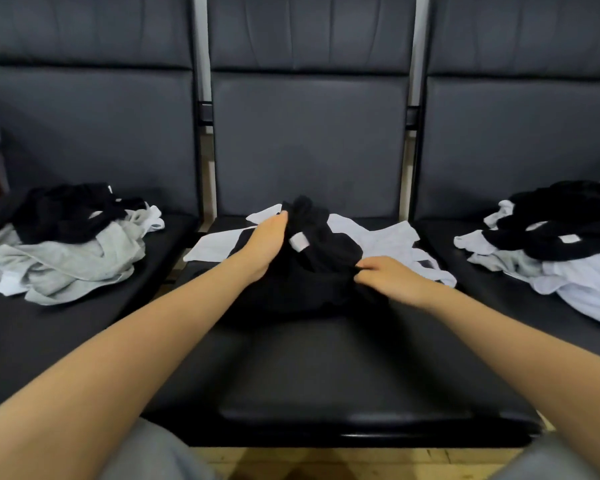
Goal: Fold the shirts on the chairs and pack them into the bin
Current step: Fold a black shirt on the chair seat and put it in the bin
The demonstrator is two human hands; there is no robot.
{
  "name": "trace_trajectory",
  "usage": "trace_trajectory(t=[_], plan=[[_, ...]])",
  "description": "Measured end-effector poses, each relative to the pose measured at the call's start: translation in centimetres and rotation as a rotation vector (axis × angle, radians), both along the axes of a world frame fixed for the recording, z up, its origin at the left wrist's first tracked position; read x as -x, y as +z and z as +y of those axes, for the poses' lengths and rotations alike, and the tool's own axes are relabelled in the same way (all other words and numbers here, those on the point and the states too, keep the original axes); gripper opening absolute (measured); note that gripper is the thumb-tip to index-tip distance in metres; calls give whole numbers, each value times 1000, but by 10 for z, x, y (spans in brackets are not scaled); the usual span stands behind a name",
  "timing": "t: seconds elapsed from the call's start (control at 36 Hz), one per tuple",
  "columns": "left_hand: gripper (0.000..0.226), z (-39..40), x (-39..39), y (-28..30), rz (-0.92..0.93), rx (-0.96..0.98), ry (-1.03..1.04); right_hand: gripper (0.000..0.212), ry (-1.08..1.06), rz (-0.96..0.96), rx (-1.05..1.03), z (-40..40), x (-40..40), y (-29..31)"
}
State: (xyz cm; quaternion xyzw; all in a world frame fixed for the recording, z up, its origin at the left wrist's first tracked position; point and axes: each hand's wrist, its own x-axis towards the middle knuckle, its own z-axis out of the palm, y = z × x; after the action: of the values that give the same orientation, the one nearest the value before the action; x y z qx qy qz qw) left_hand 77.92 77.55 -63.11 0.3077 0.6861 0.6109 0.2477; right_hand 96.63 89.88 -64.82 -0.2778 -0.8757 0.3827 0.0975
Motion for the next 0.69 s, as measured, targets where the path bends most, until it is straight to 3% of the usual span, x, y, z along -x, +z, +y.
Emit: trace_trajectory(t=[0.06, 0.11, 0.22, 0.31, 0.33, 0.5, 0.58, 0.64, 0.69], plan=[[31, -8, 4, 8, -162, -64, 28, 21, -106, 146, 212, 8, 3, 3], [29, -13, 12, 11, -211, -42, 67, 21, -201, 256, 338, 13, 7, 5], [34, -32, 20, 9, -217, 54, 2, 25, -280, 211, 193, 20, 11, 0], [20, -44, 19, 4, -211, 101, -4, 23, -295, 99, 13, 25, 9, -3], [14, -45, 19, 3, -207, 95, 46, 22, -302, 108, 54, 25, 9, -2], [17, -50, 34, 6, -316, -142, 294, 16, -246, 432, 862, 26, 1, 15], [12, -59, 39, 14, -530, -336, 243, 43, -232, 575, 1089, 29, -3, 21], [13, -64, 38, 17, -608, -396, 165, 44, -260, 556, 1088, 24, -4, 24], [22, -66, 37, 15, -589, -385, 109, 29, -260, 418, 798, 23, -4, 20]])
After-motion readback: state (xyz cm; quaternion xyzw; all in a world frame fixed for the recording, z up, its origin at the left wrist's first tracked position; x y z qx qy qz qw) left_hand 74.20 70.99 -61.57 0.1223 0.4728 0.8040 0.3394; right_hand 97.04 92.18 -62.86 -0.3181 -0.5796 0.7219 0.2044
